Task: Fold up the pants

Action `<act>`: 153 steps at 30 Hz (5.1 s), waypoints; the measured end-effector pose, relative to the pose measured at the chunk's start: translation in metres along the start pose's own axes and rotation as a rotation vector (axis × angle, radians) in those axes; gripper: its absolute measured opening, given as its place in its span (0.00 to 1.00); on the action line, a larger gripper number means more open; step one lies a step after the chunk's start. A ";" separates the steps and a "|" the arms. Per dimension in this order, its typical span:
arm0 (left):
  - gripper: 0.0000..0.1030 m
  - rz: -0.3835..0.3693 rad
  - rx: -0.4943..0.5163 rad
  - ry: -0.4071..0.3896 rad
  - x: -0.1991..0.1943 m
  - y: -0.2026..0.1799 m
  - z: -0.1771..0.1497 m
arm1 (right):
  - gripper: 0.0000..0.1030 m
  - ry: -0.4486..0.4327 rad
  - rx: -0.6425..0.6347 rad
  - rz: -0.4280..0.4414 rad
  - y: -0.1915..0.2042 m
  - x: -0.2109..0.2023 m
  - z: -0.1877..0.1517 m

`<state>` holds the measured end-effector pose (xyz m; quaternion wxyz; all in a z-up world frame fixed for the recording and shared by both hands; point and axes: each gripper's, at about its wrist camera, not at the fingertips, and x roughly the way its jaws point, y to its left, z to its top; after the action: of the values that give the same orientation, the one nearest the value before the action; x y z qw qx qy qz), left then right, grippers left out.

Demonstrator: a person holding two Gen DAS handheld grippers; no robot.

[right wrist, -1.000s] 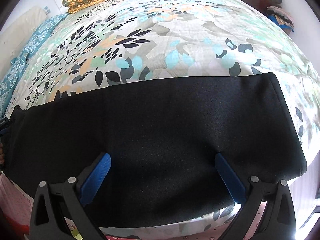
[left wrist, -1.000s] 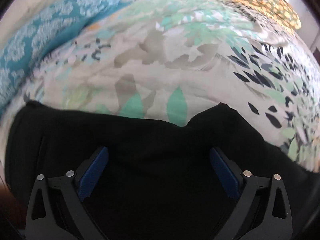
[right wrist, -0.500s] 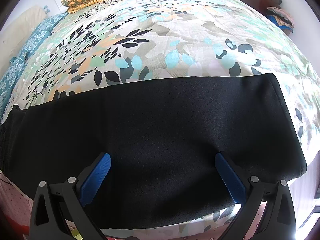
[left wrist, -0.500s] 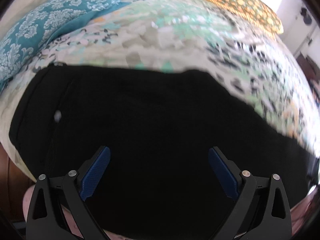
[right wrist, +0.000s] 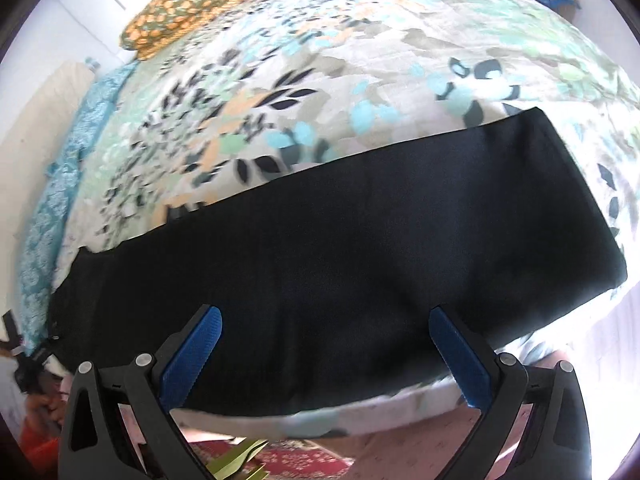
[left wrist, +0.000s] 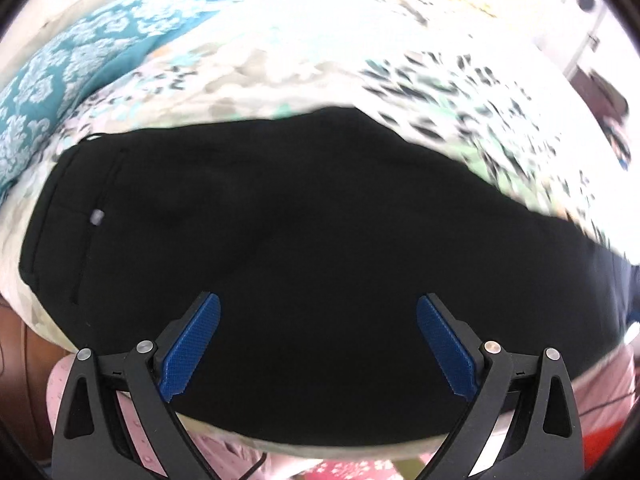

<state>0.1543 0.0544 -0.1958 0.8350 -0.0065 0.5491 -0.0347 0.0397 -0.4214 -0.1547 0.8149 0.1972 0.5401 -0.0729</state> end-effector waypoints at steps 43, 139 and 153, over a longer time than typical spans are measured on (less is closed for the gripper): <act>0.96 0.086 -0.024 0.024 0.017 -0.008 -0.009 | 0.13 0.151 0.050 0.351 -0.174 0.013 0.071; 0.88 -0.124 0.104 -0.135 0.002 -0.035 0.000 | 0.86 -0.035 -0.565 0.271 0.241 0.023 -0.005; 0.90 -0.095 0.075 -0.070 0.025 -0.029 -0.003 | 0.86 0.012 -0.511 0.269 0.227 0.024 -0.045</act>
<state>0.1602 0.0243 -0.2184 0.8509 -0.0024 0.5168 -0.0945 0.0869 -0.1941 -0.1364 0.8373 0.0560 0.5148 0.1754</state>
